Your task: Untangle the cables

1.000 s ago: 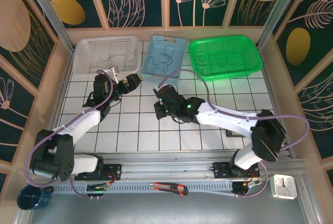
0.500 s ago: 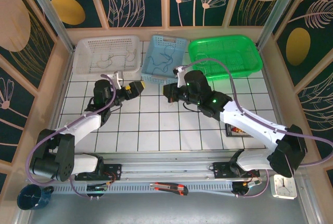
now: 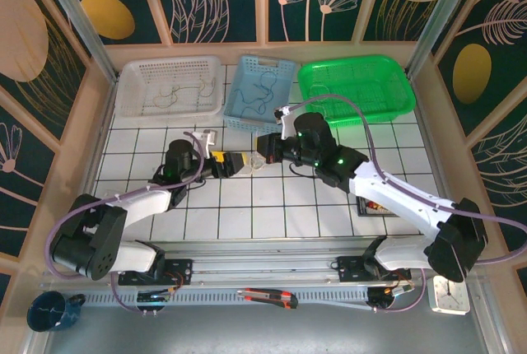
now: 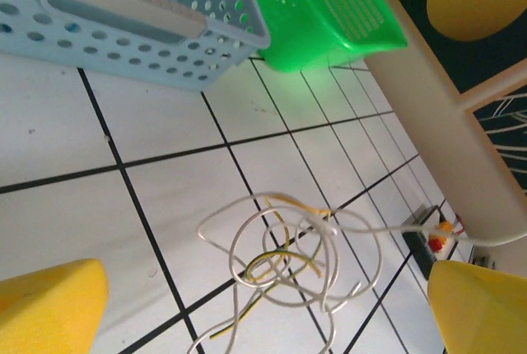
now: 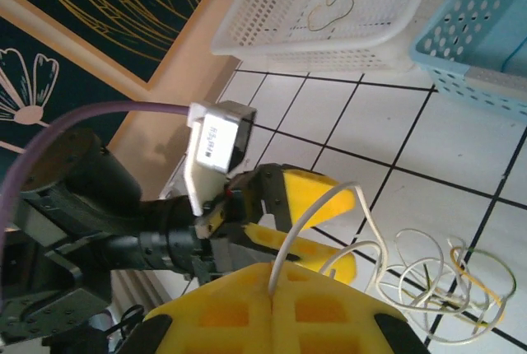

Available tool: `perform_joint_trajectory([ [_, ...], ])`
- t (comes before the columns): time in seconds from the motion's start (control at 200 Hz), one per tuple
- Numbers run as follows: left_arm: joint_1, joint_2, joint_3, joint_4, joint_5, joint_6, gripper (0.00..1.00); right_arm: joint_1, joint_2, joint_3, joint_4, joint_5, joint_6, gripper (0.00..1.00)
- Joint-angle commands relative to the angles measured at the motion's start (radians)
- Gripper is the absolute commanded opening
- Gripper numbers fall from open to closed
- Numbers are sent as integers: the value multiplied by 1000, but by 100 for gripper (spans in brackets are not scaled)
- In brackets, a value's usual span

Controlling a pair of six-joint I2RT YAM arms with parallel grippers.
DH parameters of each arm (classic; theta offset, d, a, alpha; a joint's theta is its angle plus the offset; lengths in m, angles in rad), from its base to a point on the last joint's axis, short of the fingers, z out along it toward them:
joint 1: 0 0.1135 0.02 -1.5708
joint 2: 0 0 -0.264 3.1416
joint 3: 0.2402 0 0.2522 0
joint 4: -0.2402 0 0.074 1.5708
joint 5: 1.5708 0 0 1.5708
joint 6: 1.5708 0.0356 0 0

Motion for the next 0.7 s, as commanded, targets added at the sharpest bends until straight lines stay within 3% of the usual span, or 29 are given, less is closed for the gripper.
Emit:
perform_joint_trajectory([
  [0.0,-23,17,-9,97,-3,62,99,-6,-27,-13,73,-39,34,0],
  [0.42,-145,17,5,104,-111,195,99,-6,-18,-6,95,-65,54,0],
  [0.696,-188,20,28,129,-117,228,99,-7,-30,-20,124,-90,84,0],
])
